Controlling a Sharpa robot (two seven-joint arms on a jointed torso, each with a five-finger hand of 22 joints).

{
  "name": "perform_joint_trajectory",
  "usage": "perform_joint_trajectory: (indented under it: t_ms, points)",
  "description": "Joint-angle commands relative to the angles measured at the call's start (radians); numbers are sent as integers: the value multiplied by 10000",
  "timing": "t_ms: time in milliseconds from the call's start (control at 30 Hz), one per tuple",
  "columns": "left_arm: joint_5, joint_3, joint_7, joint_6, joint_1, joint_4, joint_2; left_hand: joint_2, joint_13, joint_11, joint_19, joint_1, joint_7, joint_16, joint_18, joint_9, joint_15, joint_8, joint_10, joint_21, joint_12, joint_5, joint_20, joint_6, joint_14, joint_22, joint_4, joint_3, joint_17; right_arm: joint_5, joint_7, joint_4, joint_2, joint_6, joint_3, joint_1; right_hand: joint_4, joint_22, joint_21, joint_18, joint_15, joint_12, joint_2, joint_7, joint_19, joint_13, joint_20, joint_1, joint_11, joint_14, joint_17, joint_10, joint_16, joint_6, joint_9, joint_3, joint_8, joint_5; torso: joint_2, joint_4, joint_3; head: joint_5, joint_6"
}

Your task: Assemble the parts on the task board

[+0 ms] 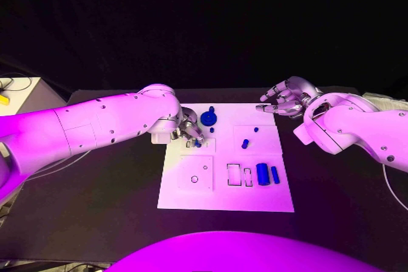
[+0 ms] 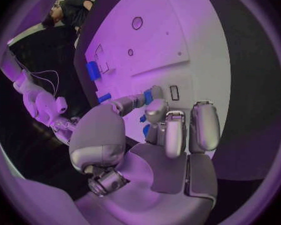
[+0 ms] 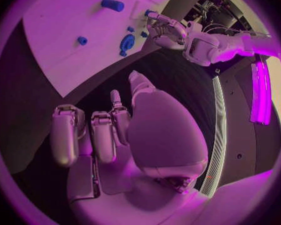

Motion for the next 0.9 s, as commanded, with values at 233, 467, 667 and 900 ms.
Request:
perform_joint_trajectory:
  t_ms: [233,467,667,900]
  points:
    - [48,-73,70,-112,-102,144,33,276,-237,-80,43,149,-385,33,-163,-147,-68,-164,-35,-29,-245,-287,-23,500,1053,-19,-1279,865,2634,-103,83,18,-16,83,2,-6,-11,1596,-48,207,3,-68,15,17,250,901,40,-62,-32,858,1928,-70,-53,-89,-11,0,63,48,8,7,-9,-13,2]
    - [77,-75,89,-242,-112,196,-10,390,-373,-87,59,473,-400,33,-165,-333,-69,-330,-21,-58,-398,-1485,-27,607,1053,-24,-1165,338,2634,-103,90,10,-19,85,2,-6,-11,1596,-48,207,3,-68,15,17,250,901,40,-62,-32,858,1928,-70,-53,-89,-11,0,63,48,6,9,-8,-18,2]
    - [94,-76,109,-410,-129,269,-75,408,-656,-90,64,647,-401,33,-165,-399,-73,-403,-102,-66,-616,-1666,-31,604,1053,-25,-1198,282,2634,-101,96,2,-21,84,2,-8,-11,1594,-53,208,3,-67,17,18,248,901,40,-62,-32,856,1918,-70,-59,-94,-12,2,63,57,10,8,-6,-11,2]
    - [97,-77,132,-655,-150,305,-123,417,-680,-89,56,700,-397,33,-162,-417,-74,-419,-105,-74,-639,-1679,-32,610,1053,-40,-1208,277,2634,-101,100,-3,-25,78,2,-11,-11,1594,-53,208,3,-67,17,18,248,901,40,-62,-32,856,1918,-70,-59,-94,-12,2,63,57,5,11,-8,-2,2]
